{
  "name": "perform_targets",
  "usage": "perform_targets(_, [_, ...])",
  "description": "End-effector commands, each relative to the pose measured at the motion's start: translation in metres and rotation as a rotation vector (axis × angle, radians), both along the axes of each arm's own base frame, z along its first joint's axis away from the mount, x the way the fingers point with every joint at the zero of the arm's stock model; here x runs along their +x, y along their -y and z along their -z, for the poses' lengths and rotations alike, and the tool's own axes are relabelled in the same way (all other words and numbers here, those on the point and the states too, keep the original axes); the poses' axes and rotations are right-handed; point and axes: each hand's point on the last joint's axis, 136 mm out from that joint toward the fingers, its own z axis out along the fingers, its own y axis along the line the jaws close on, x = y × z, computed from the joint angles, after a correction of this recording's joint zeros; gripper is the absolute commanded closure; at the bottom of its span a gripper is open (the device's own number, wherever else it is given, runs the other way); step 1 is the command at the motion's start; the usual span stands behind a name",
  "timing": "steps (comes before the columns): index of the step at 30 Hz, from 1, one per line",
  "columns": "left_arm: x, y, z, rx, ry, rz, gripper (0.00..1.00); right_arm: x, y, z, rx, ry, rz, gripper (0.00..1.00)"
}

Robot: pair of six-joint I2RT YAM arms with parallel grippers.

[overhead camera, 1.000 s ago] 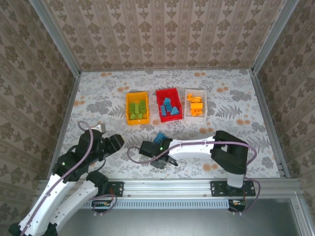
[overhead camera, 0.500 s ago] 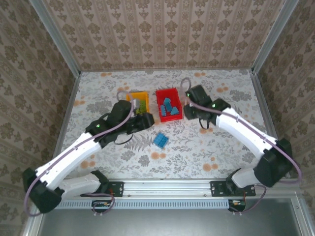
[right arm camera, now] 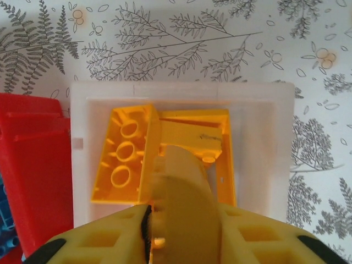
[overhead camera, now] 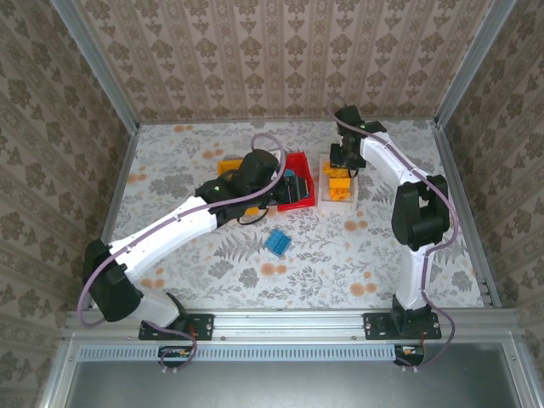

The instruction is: Sort the legos into containers by color

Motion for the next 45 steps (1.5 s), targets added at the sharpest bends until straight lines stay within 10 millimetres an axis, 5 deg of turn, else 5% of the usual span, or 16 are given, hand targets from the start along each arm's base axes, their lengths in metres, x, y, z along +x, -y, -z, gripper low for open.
perform_targets(1, [0.0,0.0,0.001,0.069,0.041,0.004,0.46,-0.008,-0.003,0.0,0.028,-0.059,0.003,0.58])
perform_targets(6, [-0.006,-0.01,0.022,0.176,0.034,0.007,0.45,-0.008,-0.006,-0.012,0.049,-0.027,-0.003,0.5])
perform_targets(11, [-0.017,-0.04,0.044,0.294,0.024,-0.009,0.41,-0.015,-0.013,-0.071,0.041,0.149,-0.051,0.5])
perform_targets(16, [-0.039,-0.077,0.076,0.4,-0.012,0.012,0.37,-0.055,-0.034,-0.119,0.061,0.289,-0.132,0.5])
perform_targets(20, [-0.06,-0.093,0.11,0.455,-0.068,0.094,0.35,-0.113,-0.067,-0.107,0.098,0.281,-0.23,0.48])
perform_targets(22, [-0.069,-0.099,0.129,0.508,-0.08,0.161,0.35,-0.147,-0.085,-0.084,0.125,0.242,-0.276,0.46])
perform_targets(28, [-0.083,-0.106,0.179,0.664,-0.106,0.293,0.35,-0.225,-0.103,-0.052,0.288,0.189,-0.287,0.4])
perform_targets(37, [-0.073,-0.101,0.223,0.821,-0.105,0.331,0.32,-0.245,-0.097,-0.046,0.307,0.168,-0.28,0.36])
perform_targets(45, [-0.05,-0.086,0.231,0.842,-0.064,0.305,0.31,-0.242,-0.1,-0.061,0.325,0.195,-0.282,0.36])
